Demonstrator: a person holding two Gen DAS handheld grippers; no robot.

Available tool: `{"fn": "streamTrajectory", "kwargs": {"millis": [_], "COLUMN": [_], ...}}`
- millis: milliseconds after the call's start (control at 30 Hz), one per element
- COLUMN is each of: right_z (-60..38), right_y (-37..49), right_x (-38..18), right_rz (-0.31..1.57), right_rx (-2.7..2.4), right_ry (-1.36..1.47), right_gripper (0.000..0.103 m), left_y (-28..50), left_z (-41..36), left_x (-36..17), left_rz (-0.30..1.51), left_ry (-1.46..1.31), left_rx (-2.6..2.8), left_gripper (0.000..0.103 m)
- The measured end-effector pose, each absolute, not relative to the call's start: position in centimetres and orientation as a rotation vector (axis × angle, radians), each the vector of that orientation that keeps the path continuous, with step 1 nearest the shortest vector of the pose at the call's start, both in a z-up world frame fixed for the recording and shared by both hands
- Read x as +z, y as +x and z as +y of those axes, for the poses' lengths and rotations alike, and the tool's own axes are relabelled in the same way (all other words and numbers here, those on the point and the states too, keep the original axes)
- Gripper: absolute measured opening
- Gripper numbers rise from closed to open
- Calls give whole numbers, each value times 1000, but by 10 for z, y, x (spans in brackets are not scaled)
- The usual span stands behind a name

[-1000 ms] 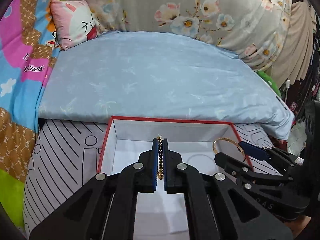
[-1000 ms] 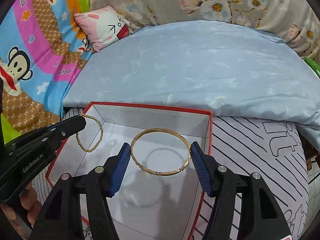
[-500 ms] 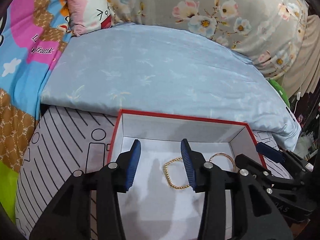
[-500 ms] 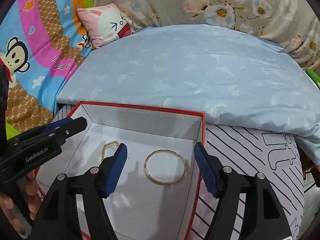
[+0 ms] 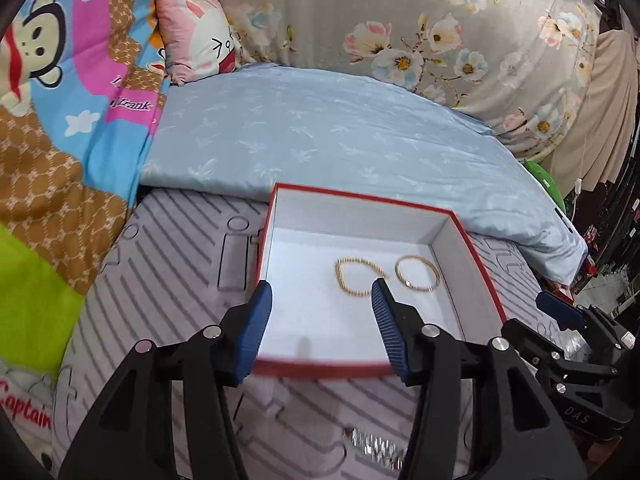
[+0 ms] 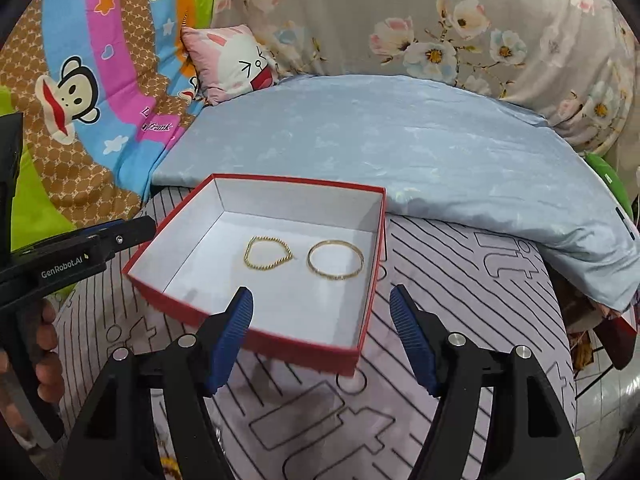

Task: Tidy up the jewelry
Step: 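Move both tools back over the remaining jewelry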

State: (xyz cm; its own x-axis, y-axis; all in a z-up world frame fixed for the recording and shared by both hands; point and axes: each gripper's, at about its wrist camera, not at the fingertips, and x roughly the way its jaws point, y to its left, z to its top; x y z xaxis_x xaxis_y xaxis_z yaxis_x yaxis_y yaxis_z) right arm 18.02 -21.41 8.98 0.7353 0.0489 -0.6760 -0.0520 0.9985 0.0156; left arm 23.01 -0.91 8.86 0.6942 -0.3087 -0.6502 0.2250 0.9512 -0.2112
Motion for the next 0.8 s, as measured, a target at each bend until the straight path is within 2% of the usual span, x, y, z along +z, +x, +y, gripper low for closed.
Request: {"fn": "streamTrajectory", "kwargs": {"millis": [400, 800], "right_z": [-210, -204], "right_y": [55, -6], "right_x": [64, 29], "right_rz": [801, 862], "right_rx": [23, -14], "right_ry": [30, 71], "right_gripper": [69, 69], "left_y": [107, 46], "left_z": [5, 14], "left_x": [60, 13], "left_rz": [795, 871], "left_ry": [-64, -37], "left_rx": [-269, -219], "left_gripper": [49, 49]}}
